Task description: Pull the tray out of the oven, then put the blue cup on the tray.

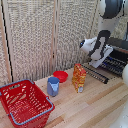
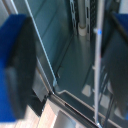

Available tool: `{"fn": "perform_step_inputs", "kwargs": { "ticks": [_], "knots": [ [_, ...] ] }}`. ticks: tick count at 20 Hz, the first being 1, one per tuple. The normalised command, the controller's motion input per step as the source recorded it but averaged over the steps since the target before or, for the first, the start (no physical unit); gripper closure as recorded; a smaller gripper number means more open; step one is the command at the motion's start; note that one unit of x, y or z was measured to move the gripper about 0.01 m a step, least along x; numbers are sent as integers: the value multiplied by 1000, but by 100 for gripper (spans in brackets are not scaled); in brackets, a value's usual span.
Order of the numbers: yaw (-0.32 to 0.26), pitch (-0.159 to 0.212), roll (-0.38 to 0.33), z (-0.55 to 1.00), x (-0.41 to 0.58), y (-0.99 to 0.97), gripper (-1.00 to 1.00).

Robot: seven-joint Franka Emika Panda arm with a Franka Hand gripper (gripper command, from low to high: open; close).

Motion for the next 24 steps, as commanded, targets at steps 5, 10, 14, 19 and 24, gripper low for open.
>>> {"fn": "perform_step_inputs", "kwargs": {
  "ticks": [5, 10, 14, 19, 24],
  "knots": [
    [-64, -23, -1, 0, 0, 381, 100],
    [-132, -96, -10, 49, 43, 743, 100],
    [-96, -142, -106, 180, 203, 722, 100],
    [-60, -86, -93, 62, 411, 799, 100],
    [-49, -12, -129, -146, 506, 698, 100]
  ]
}}
